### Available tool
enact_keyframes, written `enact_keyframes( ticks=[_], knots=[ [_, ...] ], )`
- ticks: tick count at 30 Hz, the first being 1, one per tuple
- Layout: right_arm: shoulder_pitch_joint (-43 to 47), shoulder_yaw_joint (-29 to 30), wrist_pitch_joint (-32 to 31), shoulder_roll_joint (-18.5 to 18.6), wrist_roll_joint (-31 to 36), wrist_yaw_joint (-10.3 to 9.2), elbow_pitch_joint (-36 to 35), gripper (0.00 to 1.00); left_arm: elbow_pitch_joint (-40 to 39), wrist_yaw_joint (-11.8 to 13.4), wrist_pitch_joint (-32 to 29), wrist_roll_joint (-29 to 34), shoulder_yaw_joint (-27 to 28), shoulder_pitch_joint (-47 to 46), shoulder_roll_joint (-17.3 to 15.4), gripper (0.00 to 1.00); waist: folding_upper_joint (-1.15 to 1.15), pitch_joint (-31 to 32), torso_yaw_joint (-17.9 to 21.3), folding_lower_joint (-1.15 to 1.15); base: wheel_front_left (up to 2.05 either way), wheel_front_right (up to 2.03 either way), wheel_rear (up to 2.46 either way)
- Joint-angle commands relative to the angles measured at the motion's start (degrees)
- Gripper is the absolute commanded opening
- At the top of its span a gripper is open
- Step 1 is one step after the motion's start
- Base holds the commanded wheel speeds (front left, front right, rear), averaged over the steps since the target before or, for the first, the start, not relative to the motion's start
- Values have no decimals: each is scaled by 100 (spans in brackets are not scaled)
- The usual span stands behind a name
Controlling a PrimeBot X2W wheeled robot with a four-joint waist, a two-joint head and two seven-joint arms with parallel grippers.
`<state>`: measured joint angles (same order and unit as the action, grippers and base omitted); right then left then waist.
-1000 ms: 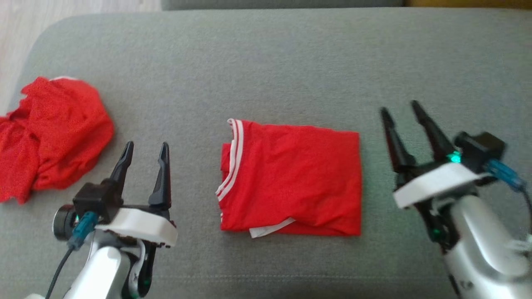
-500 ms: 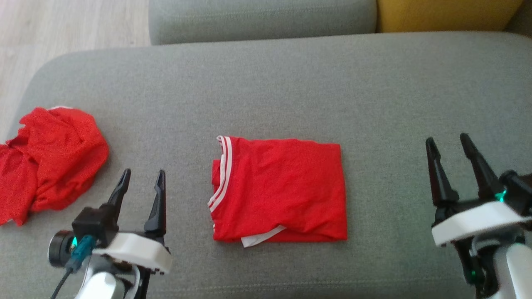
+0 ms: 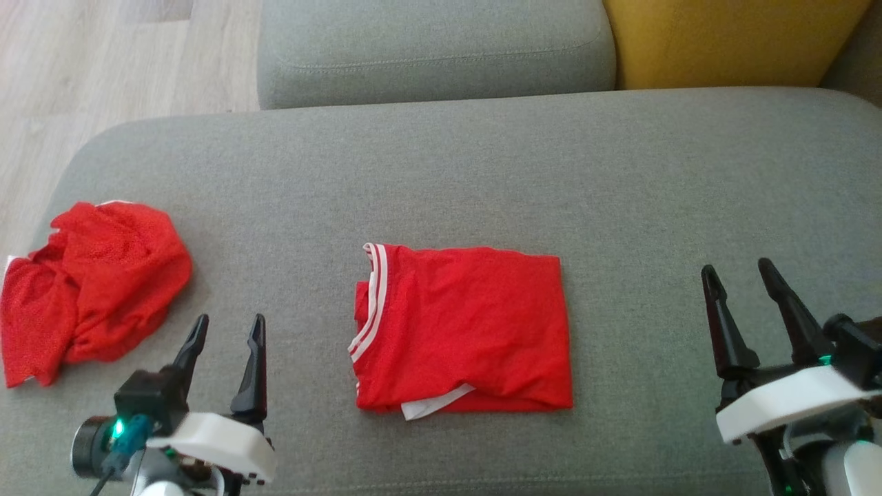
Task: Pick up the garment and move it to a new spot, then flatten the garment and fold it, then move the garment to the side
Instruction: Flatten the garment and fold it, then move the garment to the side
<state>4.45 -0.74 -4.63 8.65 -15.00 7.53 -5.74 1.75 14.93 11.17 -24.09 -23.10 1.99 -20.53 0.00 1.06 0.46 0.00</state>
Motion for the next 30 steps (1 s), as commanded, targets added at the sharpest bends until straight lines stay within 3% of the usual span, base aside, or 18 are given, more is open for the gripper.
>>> enact_keyframes(
  ticks=[1,30],
  knots=[
    [-91,-74,-20,50,54,-4,-247,100,-221,37,11,-42,272,-218,-157,100,0,10,3,0,0,0,0],
    [-265,-33,-208,52,89,-4,-25,100,-326,83,3,-57,189,-334,-211,100,0,-179,-99,0,0,0,0]
  ],
)
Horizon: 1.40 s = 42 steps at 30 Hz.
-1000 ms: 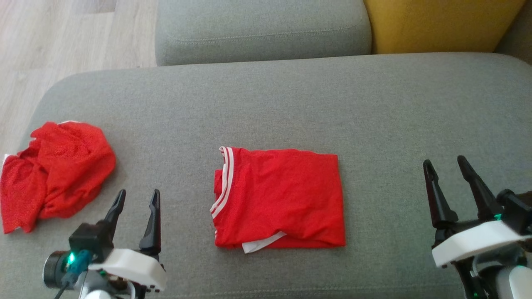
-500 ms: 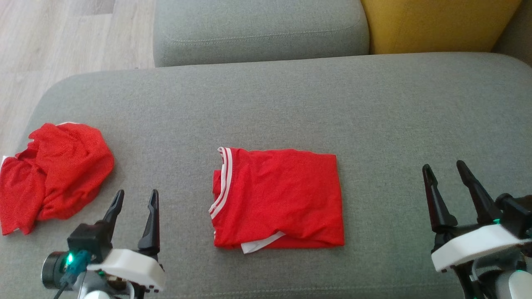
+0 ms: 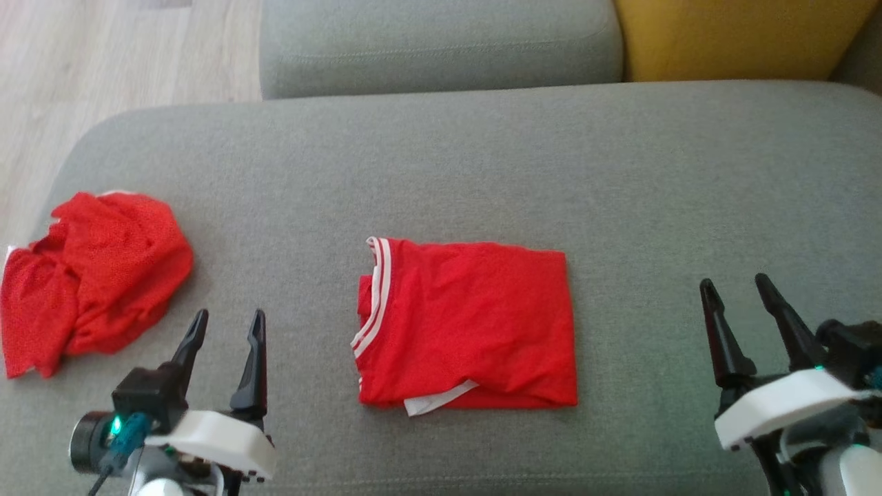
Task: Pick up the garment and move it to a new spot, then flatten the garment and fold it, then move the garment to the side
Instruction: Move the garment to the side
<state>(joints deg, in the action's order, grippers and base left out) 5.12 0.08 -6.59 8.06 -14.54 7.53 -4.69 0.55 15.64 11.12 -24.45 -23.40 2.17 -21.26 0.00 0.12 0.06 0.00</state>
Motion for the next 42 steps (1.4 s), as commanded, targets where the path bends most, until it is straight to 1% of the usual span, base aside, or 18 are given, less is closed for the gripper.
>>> enact_keyframes(
  ticks=[1,4,7,8,9,13,18,22,23,24,25,32,36,42],
  knots=[
    [-414,-143,-10,129,31,-4,-51,100,-225,2,1,-4,200,-405,-135,100,0,-147,-97,0,0,0,0],
    [-728,-320,-5,197,-19,-4,313,100,-274,-28,0,49,151,-573,-125,100,0,-351,-216,0,0,0,0],
    [-1097,-548,3,264,-48,-4,860,100,-295,-70,19,97,103,-776,-93,100,0,-593,-363,0,0,0,0],
    [-1097,-548,3,264,-48,-4,860,100,-295,-70,19,97,103,-776,-93,100,0,-593,-363,0,0,0,0],
    [-1338,-730,10,278,-44,-4,1264,100,-280,-103,45,118,70,-908,-53,100,0,-742,-461,0,0,0,0],
    [-1778,-1152,30,221,-69,-4,2036,100,-198,-162,119,129,32,-1095,26,100,0,-1022,-613,0,0,0,0],
    [-2040,-1521,-295,140,-185,-4,2844,100,-64,-220,207,129,8,-1256,122,100,0,-1254,-737,0,0,0,0],
    [-2075,-1720,-569,106,-390,-4,3103,100,25,-249,265,123,36,-1332,157,100,0,-1348,-744,0,0,0,0],
    [-2079,-1735,-605,91,-442,-4,3101,84,39,-251,277,124,46,-1341,161,100,0,-1366,-728,0,0,0,0],
    [-2081,-1758,-645,87,-463,-4,3095,29,48,-249,287,127,59,-1343,159,100,0,-1381,-699,0,0,0,0],
    [-2084,-1775,-685,72,-498,-4,3080,0,53,-246,295,132,70,-1341,153,100,0,-1394,-667,0,0,0,0],
    [-2259,-1714,-455,66,-469,-4,2826,0,9,-252,323,171,84,-1396,126,100,0,-1477,-372,0,0,0,0],
    [-2412,-1719,-339,39,-460,-4,2717,0,-77,-251,328,176,88,-1413,104,100,0,-1556,-58,0,0,0,0],
    [-2833,-1521,-203,201,-433,-4,2695,0,-244,-220,315,205,108,-1471,45,100,0,-1762,483,0,0,0,0]
  ],
)
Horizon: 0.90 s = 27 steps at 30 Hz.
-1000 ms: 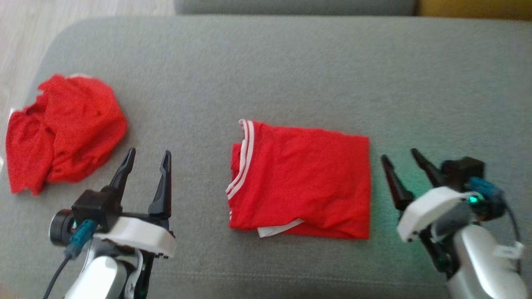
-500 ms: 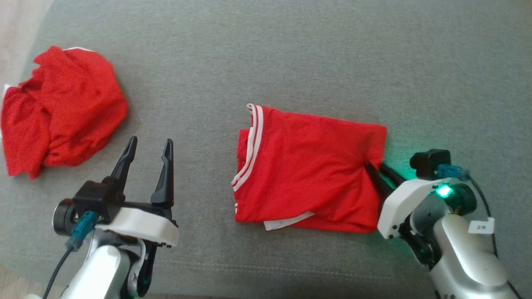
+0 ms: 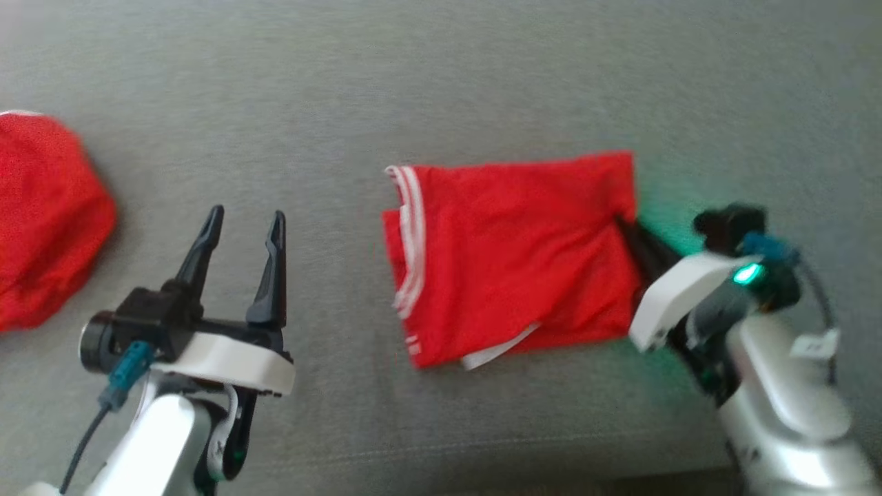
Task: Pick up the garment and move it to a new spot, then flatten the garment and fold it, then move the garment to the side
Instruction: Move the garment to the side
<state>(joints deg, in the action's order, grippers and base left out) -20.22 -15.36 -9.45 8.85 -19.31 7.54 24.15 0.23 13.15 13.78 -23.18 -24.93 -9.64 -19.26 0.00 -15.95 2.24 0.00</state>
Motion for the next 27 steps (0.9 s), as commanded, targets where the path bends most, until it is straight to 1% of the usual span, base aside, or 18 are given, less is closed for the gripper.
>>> enact_keyframes(
  ticks=[1,5,9,10,19,25,27],
  knots=[
    [-405,79,96,169,58,-5,-176,0,-241,31,38,90,262,-323,-170,100,0,-209,342,0,0,0,0],
    [-906,460,179,392,74,-5,-60,0,-340,36,2,134,272,-496,-207,100,0,-466,574,0,0,0,0],
    [-1533,925,274,628,22,-5,233,0,-404,37,-13,159,267,-677,-193,100,0,-776,689,0,0,0,0],
    [-1533,925,274,628,22,-5,233,0,-404,37,-13,159,267,-677,-193,100,0,-776,689,0,0,0,0],
    [-3055,2082,621,1282,32,-5,1353,0,-511,-173,-154,376,57,-1348,-249,100,0,-1603,552,0,0,0,0],
    [-3724,2447,802,1650,178,-5,1977,0,-556,-226,-207,487,-12,-1623,-292,100,0,-1984,514,0,0,0,0],
    [-3846,2489,857,1684,237,-5,2108,0,-574,-240,-232,514,-27,-1678,-320,100,0,-2077,542,0,0,0,0]
  ],
)
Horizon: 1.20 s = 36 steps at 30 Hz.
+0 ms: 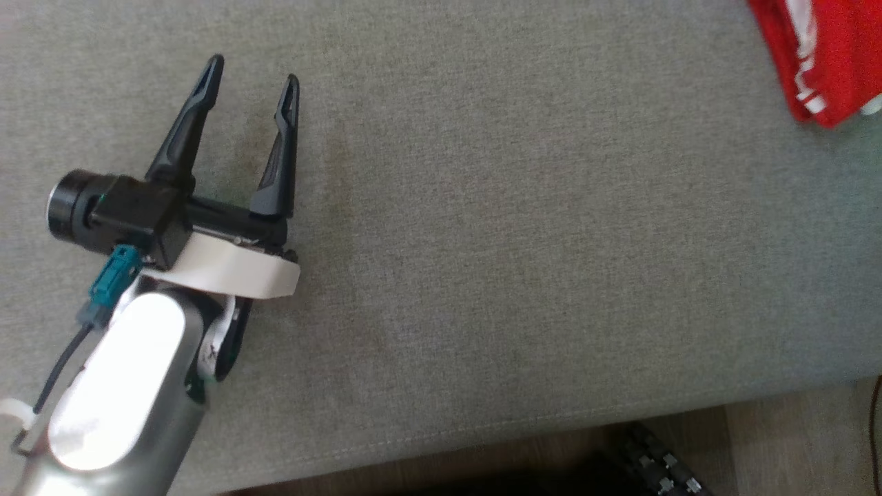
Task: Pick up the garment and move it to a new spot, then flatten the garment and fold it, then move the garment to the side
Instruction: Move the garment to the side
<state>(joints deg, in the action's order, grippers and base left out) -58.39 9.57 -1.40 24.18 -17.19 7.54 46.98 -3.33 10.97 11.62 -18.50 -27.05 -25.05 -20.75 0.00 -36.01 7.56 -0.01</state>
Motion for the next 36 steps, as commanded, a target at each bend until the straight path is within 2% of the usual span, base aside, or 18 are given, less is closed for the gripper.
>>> enact_keyframes(
  ticks=[1,10,19,21,22,31,36],
  knots=[
    [-72,-4,62,147,72,-5,-117,0,-229,-30,-33,56,180,-158,-193,100,0,-122,33,1,0,0,0],
    [-484,459,387,240,656,-5,565,0,-323,-83,-138,143,94,-373,-263,100,0,-492,101,1,0,0,0],
    [-841,492,601,158,888,-5,850,0,-364,-108,-180,188,44,-529,-306,100,0,-748,113,1,0,0,0],
    [-880,472,670,107,889,-5,892,49,-349,-109,-172,186,41,-541,-313,100,0,-755,116,1,0,0,0],
    [-885,457,688,77,876,-5,922,100,-332,-107,-165,180,42,-538,-315,100,0,-739,123,1,0,0,0],
    [-519,502,1026,-14,1050,-5,1003,100,-41,-86,6,34,29,-351,-217,100,0,-154,156,1,0,0,0],
    [213,489,1333,-337,1074,-5,479,100,191,12,144,-137,101,13,-140,100,0,594,153,1,0,0,0]
  ],
)
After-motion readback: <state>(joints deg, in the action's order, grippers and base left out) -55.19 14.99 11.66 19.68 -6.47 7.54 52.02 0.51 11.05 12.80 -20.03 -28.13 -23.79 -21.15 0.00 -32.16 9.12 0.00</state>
